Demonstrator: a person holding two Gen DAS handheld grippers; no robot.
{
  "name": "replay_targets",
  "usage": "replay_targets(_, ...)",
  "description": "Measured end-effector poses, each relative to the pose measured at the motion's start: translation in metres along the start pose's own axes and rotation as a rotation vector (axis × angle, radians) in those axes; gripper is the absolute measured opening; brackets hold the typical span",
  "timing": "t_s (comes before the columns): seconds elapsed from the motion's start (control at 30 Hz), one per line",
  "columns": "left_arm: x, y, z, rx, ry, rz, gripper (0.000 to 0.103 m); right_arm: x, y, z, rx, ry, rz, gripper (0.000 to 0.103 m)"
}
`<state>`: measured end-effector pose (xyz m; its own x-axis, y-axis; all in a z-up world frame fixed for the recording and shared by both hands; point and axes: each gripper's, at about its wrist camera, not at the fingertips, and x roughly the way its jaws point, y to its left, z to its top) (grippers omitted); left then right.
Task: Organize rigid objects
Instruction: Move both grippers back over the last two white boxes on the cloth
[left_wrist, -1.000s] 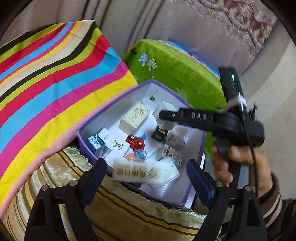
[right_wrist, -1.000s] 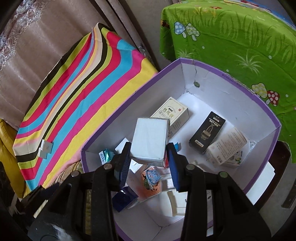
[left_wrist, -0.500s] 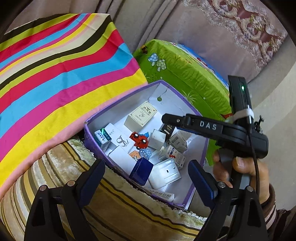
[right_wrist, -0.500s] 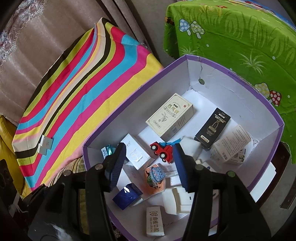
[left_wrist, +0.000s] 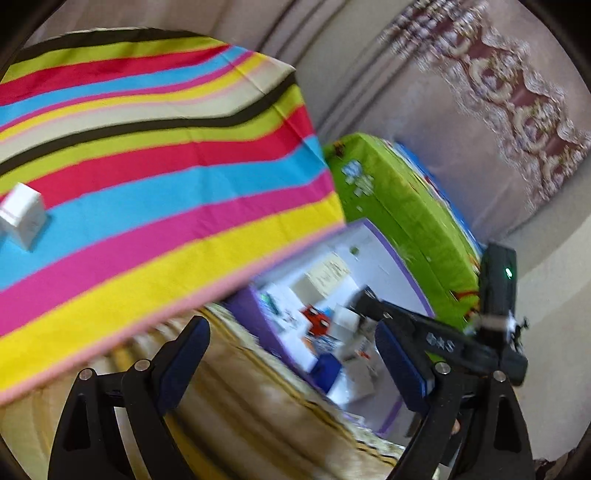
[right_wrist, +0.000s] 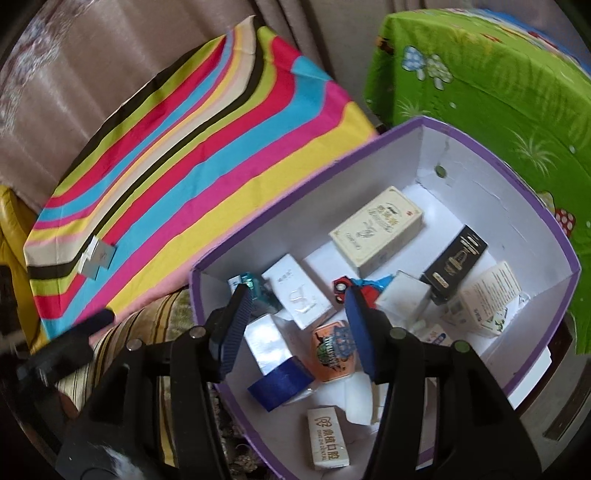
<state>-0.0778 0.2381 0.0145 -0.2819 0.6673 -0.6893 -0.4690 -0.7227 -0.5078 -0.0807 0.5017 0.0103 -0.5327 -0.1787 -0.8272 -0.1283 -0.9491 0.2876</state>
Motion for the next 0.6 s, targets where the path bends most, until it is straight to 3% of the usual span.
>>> replay_targets(0.3, -0.053, 0.065, 0.036, -0.018, -0.106, 0.172, 0.092, -0.002, 0.037, 0.002, -0.105, -0.006, -0.011, 0.06)
replay_targets(0.6, -0.114, 0.153, 0.057, -0.147, -0.185, 0.291, 0.091, 0.006, 0.101, 0.012, -0.234, -0.018, -0.003, 0.068)
